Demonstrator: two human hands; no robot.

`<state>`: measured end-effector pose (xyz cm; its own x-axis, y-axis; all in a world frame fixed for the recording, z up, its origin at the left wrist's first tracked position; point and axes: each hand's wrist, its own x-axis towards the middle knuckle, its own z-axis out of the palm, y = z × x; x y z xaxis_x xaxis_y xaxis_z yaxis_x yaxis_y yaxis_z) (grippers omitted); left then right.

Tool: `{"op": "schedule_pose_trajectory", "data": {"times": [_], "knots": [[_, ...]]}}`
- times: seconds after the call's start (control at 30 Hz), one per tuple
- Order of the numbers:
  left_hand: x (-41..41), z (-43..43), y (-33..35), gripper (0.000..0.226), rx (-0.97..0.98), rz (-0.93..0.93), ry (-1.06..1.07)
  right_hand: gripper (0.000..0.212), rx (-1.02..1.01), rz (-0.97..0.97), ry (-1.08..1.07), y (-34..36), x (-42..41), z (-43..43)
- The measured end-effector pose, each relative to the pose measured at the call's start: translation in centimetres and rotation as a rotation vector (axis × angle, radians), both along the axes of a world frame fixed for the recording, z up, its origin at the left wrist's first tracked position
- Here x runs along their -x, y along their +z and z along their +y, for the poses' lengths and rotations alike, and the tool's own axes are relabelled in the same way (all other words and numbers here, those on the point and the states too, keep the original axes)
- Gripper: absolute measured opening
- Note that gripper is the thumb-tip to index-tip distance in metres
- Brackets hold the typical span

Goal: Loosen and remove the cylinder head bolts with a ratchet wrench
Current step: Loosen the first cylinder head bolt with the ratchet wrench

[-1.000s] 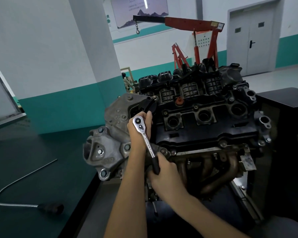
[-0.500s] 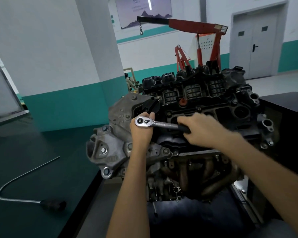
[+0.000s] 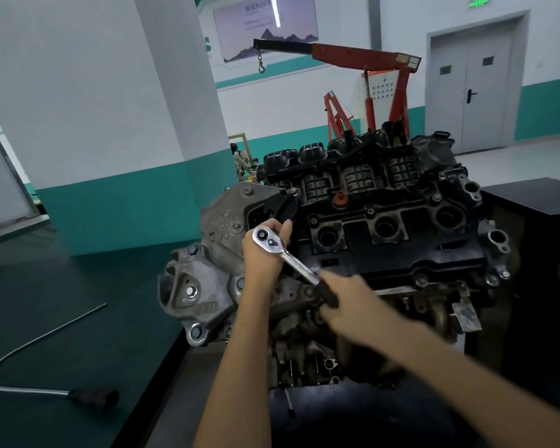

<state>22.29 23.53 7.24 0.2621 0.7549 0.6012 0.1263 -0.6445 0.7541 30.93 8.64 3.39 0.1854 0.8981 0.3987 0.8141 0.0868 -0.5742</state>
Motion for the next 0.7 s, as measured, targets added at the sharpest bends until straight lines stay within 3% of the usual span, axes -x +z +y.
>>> {"op": "schedule_pose_trajectory", "data": {"times": [0.1, 0.17, 0.23, 0.37, 0.47, 0.57, 0.7], "knots": [[0.1, -0.1, 0.3, 0.042, 0.038, 0.025, -0.047, 0.019, 0.082, -0.425, -0.089, 5.2, -5.4, 0.5], [0.1, -0.3, 0.3, 0.041, 0.072, -0.012, -0.066, 0.022, 0.050, -0.577, -0.132, 6.5, -6.2, 1.1], [0.0, -0.4, 0.3, 0.042, 0.069, -0.045, -0.056, 0.019, -0.004, -0.491, -0.178, 4.6, -4.9, 0.9], [-0.3, -0.6, 0.2, 0.045, -0.014, -0.031, 0.020, 0.017, -0.054, 0.164, -0.095, -2.0, 2.8, 0.0], [-0.3, -0.5, 0.0, 0.045, -0.020, -0.036, 0.053, 0.025, -0.114, 0.368, -0.129, -3.8, 7.8, 1.7], [-0.2, -0.5, 0.1, 0.043, -0.009, -0.040, 0.042, 0.034, -0.118, 0.417, -0.118, -3.9, 8.6, 2.1], [-0.1, -0.1, 0.1, 0.040, -0.001, 0.024, 0.006, 0.019, -0.020, 0.193, -0.036, -1.6, 3.0, 0.4]]}}
